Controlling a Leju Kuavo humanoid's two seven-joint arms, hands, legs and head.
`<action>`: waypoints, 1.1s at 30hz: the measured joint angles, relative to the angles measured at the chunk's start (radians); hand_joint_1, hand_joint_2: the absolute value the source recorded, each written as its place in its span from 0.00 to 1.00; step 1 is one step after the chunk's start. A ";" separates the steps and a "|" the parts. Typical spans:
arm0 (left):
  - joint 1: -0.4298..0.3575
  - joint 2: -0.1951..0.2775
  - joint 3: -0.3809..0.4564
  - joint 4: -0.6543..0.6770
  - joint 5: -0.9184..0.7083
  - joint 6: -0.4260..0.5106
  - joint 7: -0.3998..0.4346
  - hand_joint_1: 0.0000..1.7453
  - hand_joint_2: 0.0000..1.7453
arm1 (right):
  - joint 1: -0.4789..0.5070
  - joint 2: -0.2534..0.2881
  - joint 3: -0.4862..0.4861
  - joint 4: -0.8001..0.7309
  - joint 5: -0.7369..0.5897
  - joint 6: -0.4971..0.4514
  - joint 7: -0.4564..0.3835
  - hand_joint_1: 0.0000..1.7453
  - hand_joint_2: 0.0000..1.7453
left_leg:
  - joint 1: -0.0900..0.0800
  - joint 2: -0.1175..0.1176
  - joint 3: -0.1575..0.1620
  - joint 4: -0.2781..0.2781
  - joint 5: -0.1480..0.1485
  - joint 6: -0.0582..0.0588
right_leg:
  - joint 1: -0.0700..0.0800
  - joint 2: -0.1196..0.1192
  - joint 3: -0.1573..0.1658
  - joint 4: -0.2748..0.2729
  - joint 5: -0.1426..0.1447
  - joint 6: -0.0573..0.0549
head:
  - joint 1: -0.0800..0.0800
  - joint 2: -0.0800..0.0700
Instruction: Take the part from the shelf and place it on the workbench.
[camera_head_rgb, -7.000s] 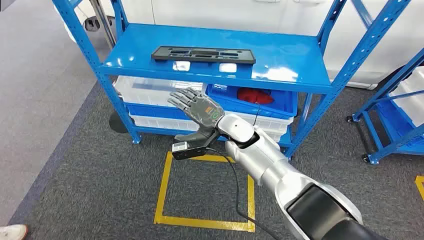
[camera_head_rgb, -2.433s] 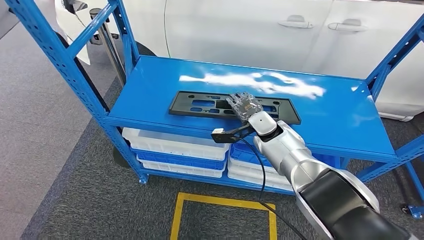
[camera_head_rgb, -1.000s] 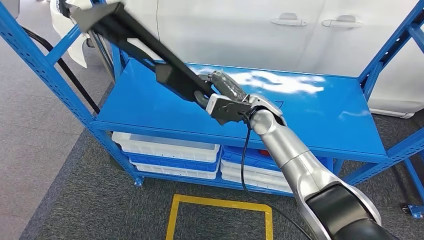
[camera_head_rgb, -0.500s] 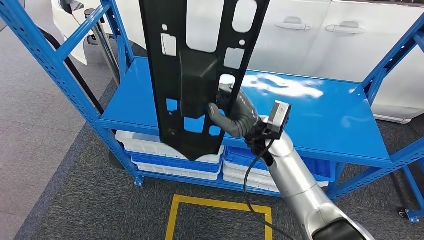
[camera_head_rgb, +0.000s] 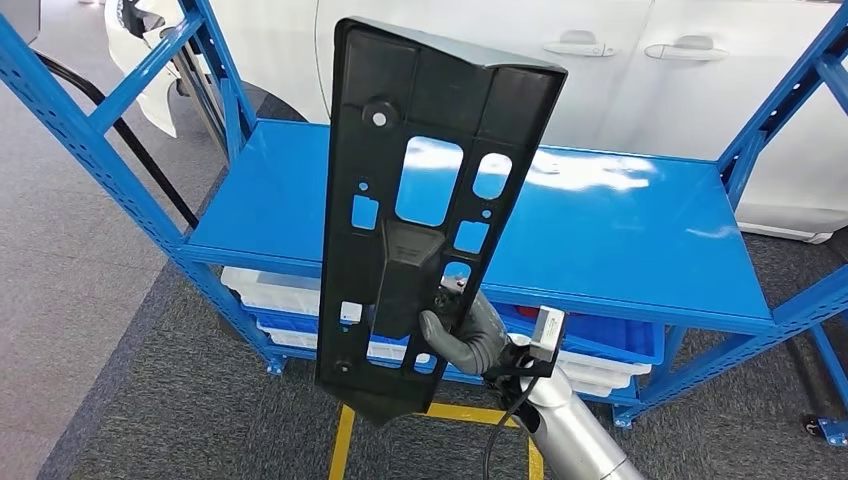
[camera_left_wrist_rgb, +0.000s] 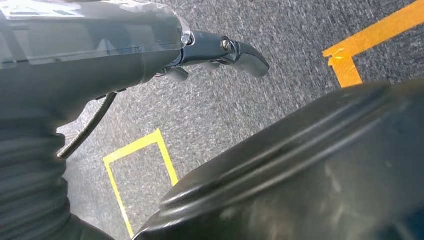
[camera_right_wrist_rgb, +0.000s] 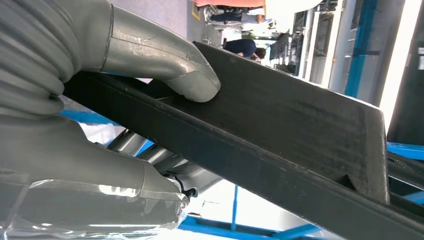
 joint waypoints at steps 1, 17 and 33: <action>0.003 0.000 0.000 0.000 0.007 0.007 -0.001 0.00 1.00 | 0.004 0.000 0.002 -0.002 0.000 0.000 0.000 1.00 1.00 | -0.001 0.001 0.036 -0.069 0.024 0.004 | 0.002 0.002 0.000 0.004 -0.003 0.003 | 0.000 0.000; 0.008 -0.009 0.007 0.000 0.037 0.016 0.034 0.00 1.00 | 0.035 -0.013 -0.007 0.038 -0.036 -0.016 0.039 1.00 1.00 | 0.002 -0.003 0.077 -0.160 0.048 0.037 | -0.010 0.006 -0.020 0.052 -0.017 0.048 | 0.000 0.000; 0.003 -0.008 0.008 -0.001 0.037 -0.001 0.053 0.00 1.00 | 0.065 -0.011 -0.046 0.018 -0.056 -0.051 0.069 1.00 1.00 | 0.003 -0.033 0.074 -0.136 0.038 0.010 | -0.004 0.074 -0.001 0.004 0.001 0.016 | 0.000 0.000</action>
